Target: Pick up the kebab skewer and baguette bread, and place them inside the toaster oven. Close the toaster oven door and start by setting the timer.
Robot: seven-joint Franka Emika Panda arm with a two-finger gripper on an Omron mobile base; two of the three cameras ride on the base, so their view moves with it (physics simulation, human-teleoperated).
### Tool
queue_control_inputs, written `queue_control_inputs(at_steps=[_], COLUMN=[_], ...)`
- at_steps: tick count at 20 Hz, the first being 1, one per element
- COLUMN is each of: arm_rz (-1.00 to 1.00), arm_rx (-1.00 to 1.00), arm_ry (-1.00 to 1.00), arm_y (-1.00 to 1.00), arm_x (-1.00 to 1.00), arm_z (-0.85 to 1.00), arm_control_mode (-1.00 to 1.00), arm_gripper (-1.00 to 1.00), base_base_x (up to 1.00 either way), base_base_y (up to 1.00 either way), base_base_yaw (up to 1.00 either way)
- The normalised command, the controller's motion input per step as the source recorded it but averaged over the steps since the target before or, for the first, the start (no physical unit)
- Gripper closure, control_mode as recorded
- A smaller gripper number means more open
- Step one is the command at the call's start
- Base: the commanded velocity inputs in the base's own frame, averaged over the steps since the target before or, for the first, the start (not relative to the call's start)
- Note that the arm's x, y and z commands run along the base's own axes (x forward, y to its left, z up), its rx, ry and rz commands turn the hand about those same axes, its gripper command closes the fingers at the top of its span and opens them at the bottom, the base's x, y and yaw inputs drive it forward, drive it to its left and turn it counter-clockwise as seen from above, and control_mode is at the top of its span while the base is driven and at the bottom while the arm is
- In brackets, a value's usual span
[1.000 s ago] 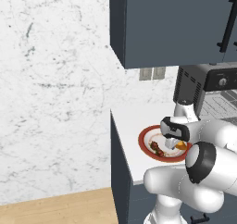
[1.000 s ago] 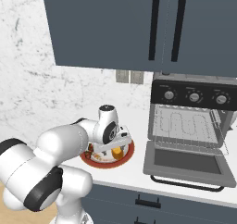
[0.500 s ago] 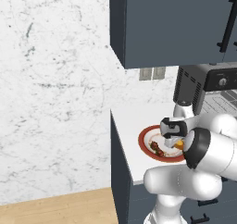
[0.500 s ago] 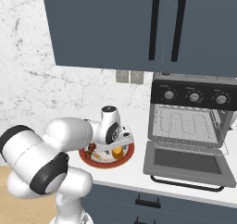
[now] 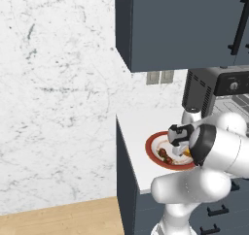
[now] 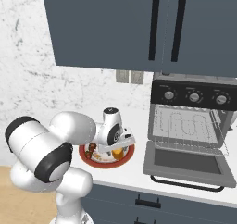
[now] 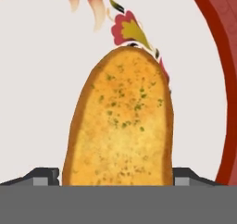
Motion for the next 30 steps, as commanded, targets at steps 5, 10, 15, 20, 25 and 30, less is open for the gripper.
queue_control_inputs(at_steps=[5, 10, 15, 20, 25, 30], arm_rz=[0.0, 0.0, 0.0, -0.11, -0.27, -0.2], arm_rx=[0.0, 0.0, 0.0, 0.01, 0.0, 0.04], arm_ry=[-0.01, -0.09, -0.1, -0.01, 0.0, -0.03], arm_y=[0.0, -0.17, -0.33, -0.6, -0.78, -0.82], arm_x=[0.0, -0.19, -0.37, -0.46, -0.04, 0.07], arm_z=[-0.26, 0.22, 0.97, 1.0, 1.0, 0.74], arm_control_mode=[-1.0, -1.0, -1.0, -1.0, -1.0, -1.0], arm_gripper=[1.0, 1.0, 1.0, 1.0, 1.0, 1.0], base_base_x=[0.0, 0.0, 0.0, 0.0, 0.0, 0.0], base_base_y=[0.0, 0.0, 0.0, 0.0, 0.0, 0.0], base_base_yaw=[0.0, 0.0, 0.0, 0.0, 0.0, 0.0])
